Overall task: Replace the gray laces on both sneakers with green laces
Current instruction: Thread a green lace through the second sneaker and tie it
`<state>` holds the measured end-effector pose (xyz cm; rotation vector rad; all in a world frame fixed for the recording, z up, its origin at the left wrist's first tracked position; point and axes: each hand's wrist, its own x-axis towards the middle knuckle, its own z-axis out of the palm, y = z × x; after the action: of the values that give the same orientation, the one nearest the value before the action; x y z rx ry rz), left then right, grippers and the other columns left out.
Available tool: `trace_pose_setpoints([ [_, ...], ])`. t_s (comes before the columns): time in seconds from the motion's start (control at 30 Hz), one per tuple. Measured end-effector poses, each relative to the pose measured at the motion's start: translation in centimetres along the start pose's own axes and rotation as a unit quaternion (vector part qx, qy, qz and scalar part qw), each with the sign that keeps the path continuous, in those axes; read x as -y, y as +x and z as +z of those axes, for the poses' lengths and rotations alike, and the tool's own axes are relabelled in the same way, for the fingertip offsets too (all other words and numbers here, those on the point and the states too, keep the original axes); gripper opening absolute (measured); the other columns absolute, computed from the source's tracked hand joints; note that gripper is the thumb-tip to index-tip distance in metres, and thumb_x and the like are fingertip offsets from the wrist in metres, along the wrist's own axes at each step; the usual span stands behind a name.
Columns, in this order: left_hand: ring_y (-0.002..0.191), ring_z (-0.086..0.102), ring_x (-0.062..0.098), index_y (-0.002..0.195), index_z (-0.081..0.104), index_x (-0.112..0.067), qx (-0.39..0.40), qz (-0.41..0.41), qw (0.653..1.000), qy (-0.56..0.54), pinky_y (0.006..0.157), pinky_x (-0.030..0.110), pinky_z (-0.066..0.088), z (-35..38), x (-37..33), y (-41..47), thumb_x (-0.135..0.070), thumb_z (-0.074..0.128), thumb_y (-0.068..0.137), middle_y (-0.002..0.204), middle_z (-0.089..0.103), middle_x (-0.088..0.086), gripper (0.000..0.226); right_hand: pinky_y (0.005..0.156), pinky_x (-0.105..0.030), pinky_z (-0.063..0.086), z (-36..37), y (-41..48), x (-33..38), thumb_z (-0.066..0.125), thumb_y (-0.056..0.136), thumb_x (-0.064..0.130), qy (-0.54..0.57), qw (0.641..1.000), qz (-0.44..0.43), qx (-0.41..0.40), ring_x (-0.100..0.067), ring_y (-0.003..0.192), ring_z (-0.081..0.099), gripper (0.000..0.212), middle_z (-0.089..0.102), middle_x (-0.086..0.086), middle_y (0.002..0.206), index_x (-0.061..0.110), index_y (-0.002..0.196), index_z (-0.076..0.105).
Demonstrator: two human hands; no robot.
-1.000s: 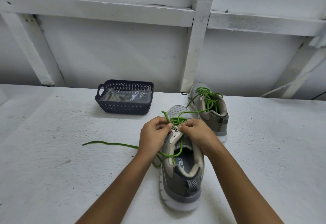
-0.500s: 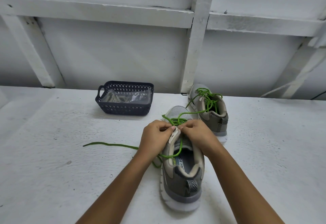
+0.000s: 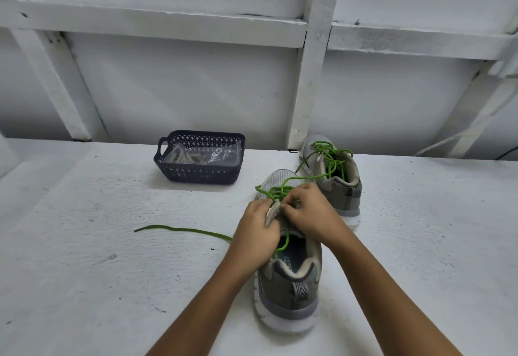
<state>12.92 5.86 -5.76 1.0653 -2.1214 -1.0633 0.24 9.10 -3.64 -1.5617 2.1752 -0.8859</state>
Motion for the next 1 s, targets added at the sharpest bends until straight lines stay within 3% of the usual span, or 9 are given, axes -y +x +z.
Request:
trace_pose_setpoints([
  [0.13,0.122,0.045,0.019,0.134,0.05,-0.009,-0.024,-0.006,1.0,-0.012,0.098,0.021,0.032,0.1,-0.1,-0.2,-0.002,0.044,0.09,0.133,0.047,0.007,0.044,0.079,-0.018,0.032,-1.6,-1.1,1.0,0.059,0.089,0.015,-0.003,1.0,-0.021,-0.019,-0.015,0.098,0.052,0.011,0.051,-0.003,0.106,0.016,0.078,0.059],
  [0.23,0.121,0.045,0.017,0.136,0.048,-0.011,-0.029,-0.014,0.999,-0.024,0.099,0.023,0.034,0.1,-0.1,-0.4,-0.005,0.043,0.092,0.133,0.046,0.005,0.044,0.086,-0.029,0.045,-3.0,-1.6,1.7,0.055,0.093,0.015,0.12,0.99,0.025,-0.066,-0.019,0.1,0.06,0.014,0.066,-0.006,0.104,0.013,0.079,0.057],
  [0.37,0.124,0.043,0.017,0.136,0.047,-0.011,-0.036,-0.021,0.999,-0.023,0.102,0.024,0.033,0.1,-0.1,-0.4,-0.005,0.043,0.093,0.135,0.045,0.003,0.044,0.08,-0.032,0.056,-5.4,-2.5,2.6,0.036,0.101,0.009,0.505,0.861,0.057,-0.041,-0.019,0.079,0.069,0.026,0.07,-0.005,0.072,0.009,0.077,0.046],
  [0.43,0.123,0.044,0.02,0.134,0.049,-0.01,-0.038,-0.026,0.999,-0.026,0.103,0.028,0.035,0.2,-0.2,-0.4,-0.005,0.043,0.092,0.133,0.047,0.004,0.043,0.069,-0.032,0.059,-6.1,-2.8,2.6,0.033,0.102,0.012,0.546,0.834,0.077,-0.032,-0.018,0.06,0.065,0.027,0.059,-0.006,0.059,0.008,0.077,0.042],
  [0.67,0.111,0.049,0.02,0.131,0.053,-0.011,-0.05,-0.042,0.997,-0.038,0.091,0.025,0.037,0.3,-0.3,-0.6,-0.006,0.044,0.092,0.126,0.051,0.007,0.04,0.036,-0.018,0.029,-9.7,-3.2,1.4,0.041,0.099,0.012,0.244,0.958,0.112,0.1,-0.007,0.034,0.029,0.028,0.034,0.0,0.05,0.009,0.071,0.043],
  [0.73,0.108,0.05,0.02,0.13,0.053,-0.011,-0.052,-0.043,0.997,-0.044,0.087,0.023,0.036,0.3,-0.3,-0.7,-0.006,0.044,0.092,0.124,0.052,0.006,0.039,0.042,-0.021,0.037,-9.4,-2.9,1.4,0.045,0.098,0.017,0.044,0.989,0.08,0.119,-0.008,0.04,0.038,0.031,0.043,0.002,0.053,0.012,0.068,0.051],
  [0.83,0.104,0.05,0.018,0.13,0.053,-0.013,-0.051,-0.044,0.996,-0.052,0.084,0.023,0.036,0.3,-0.4,-0.8,-0.007,0.044,0.092,0.121,0.052,0.005,0.039,0.068,-0.029,0.043,-7.1,-2.2,2.0,0.046,0.097,0.03,-0.189,0.979,-0.027,0.067,-0.013,0.076,0.054,0.026,0.057,0.003,0.08,0.019,0.084,0.065],
  [0.9,0.099,0.049,0.016,0.126,0.056,-0.013,-0.048,-0.041,0.997,-0.053,0.08,0.023,0.035,0.3,-0.4,-0.9,-0.006,0.044,0.092,0.117,0.053,0.005,0.037,0.088,-0.039,0.043,-5.3,-1.8,2.6,0.048,0.094,0.039,-0.222,0.972,-0.064,0.036,-0.019,0.104,0.05,0.027,0.057,-0.001,0.104,0.024,0.105,0.068],
  [1.0,0.101,0.05,0.017,0.121,0.059,-0.013,-0.047,-0.035,0.997,-0.055,0.082,0.025,0.036,0.1,-0.4,-0.9,-0.004,0.044,0.09,0.114,0.054,0.004,0.036,0.092,-0.044,0.04,-3.2,-1.2,3.4,0.051,0.09,0.043,-0.269,0.958,-0.059,0.081,-0.026,0.115,0.044,0.029,0.052,-0.005,0.115,0.027,0.105,0.069],
])
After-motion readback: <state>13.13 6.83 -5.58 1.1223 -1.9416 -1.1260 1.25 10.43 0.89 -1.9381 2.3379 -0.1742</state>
